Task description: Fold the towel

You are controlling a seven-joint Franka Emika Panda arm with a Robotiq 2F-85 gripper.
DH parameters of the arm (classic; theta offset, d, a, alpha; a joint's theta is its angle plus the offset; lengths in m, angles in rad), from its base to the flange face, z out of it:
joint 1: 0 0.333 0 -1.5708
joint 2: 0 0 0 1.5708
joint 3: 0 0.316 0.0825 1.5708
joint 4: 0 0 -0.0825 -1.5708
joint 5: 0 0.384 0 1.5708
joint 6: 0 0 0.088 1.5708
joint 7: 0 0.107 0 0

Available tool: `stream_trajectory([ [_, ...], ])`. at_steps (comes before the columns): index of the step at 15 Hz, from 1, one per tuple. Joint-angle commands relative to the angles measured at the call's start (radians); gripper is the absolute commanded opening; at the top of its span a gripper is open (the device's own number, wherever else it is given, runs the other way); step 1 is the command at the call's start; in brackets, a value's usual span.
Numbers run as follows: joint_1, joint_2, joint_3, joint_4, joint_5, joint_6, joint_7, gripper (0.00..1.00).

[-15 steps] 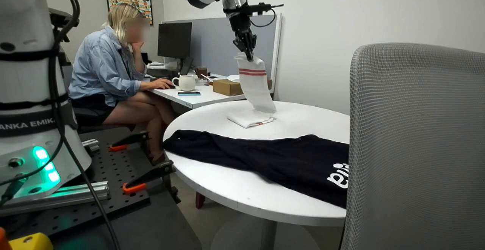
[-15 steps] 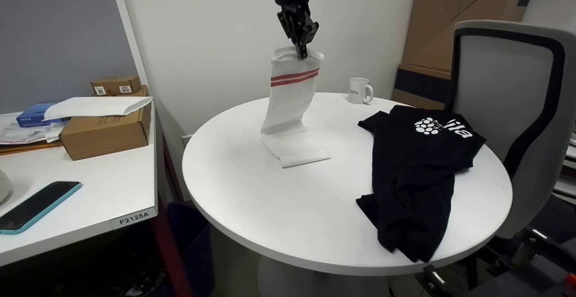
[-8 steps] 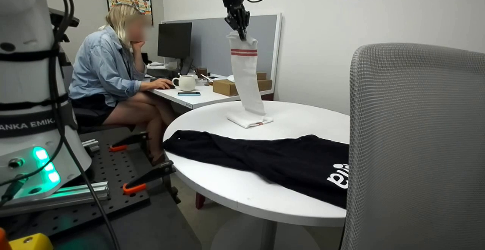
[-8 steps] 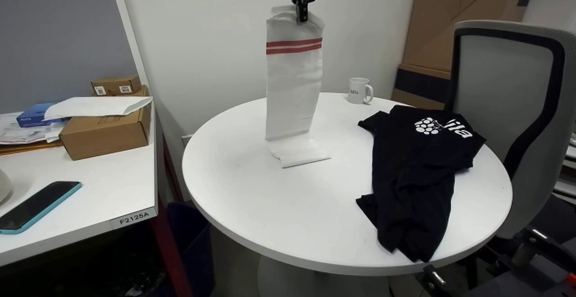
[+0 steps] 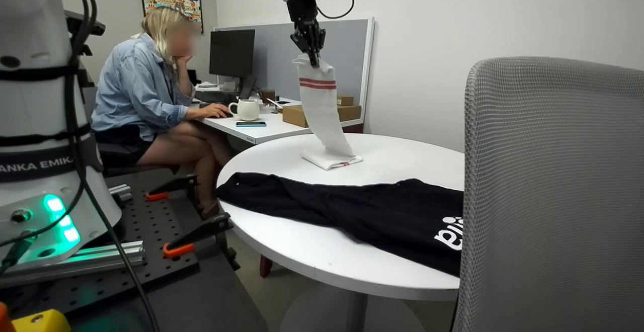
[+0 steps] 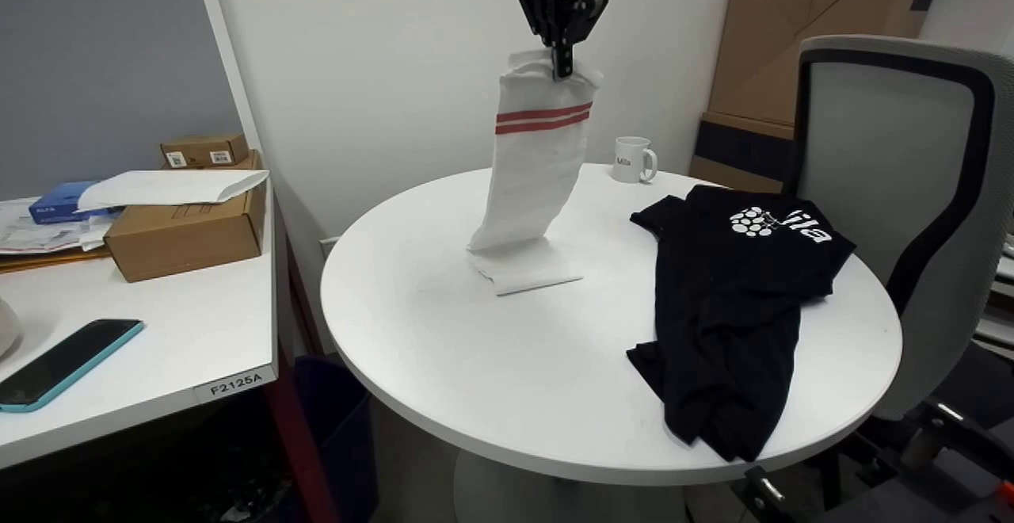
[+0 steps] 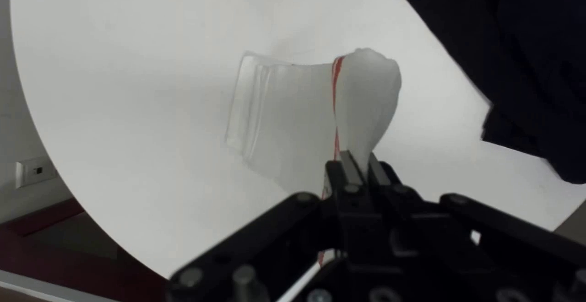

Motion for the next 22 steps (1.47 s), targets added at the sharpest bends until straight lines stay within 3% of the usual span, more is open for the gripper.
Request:
stream_trajectory([
  [1,0.011,-0.006,-0.016,-0.033,0.013,-0.015,-0.046,0.01],
  [7,0.001,0.03,-0.031,-0.056,0.014,-0.014,0.005,0.01],
  [18,0.007,0.134,-0.03,-0.054,0.092,-0.015,0.51,0.01],
  [22,0.014,0.13,-0.004,-0.041,0.214,-0.032,0.559,0.01],
])
